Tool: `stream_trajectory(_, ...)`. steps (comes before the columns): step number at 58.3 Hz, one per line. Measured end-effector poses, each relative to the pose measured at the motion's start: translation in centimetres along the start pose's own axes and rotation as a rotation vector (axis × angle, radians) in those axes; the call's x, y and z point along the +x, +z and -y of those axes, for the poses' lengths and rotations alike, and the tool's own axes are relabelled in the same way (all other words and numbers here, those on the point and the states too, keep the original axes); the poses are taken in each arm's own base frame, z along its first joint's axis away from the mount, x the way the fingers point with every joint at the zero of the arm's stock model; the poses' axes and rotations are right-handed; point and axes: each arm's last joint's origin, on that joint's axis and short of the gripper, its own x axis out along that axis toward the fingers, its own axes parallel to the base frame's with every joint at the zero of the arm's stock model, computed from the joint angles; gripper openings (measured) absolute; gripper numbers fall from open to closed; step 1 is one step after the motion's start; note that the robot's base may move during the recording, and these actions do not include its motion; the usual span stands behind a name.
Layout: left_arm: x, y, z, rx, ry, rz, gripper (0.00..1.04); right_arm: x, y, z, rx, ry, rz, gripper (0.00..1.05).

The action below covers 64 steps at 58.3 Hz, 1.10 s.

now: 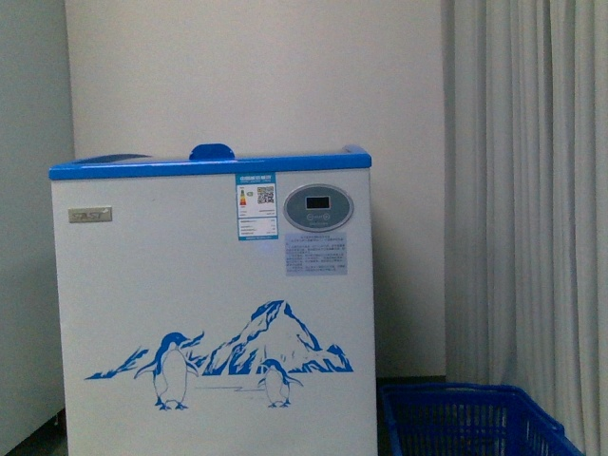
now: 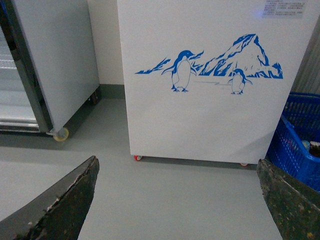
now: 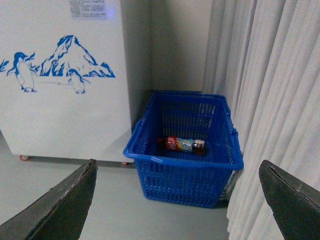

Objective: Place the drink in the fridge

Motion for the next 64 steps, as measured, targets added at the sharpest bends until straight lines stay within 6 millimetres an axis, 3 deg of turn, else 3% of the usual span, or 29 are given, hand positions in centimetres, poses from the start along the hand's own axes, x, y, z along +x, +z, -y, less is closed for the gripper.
stream_trajectory(52,0.0,0.0,0.0,0.0,0.0,0.0,0.97,0.0,0.0,0.0,0.0,0.0,0.0,0.97)
stream_trajectory(54,0.0,0.0,0.0,0.0,0.001,0.0,0.97,0.1,-0.2,0.0,0.016,-0.029,-0.056,0.97)
stream_trajectory(59,0.0,0.0,0.0,0.0,0.0,0.0,0.97,1.1,-0.5,0.7,0.078,-0.149,-0.389,0.97)
stream_trajectory(64,0.0,0.0,0.0,0.0,0.001,0.0,0.97,2.7,-1.0,1.2,0.1,-0.177,-0.483,0.97)
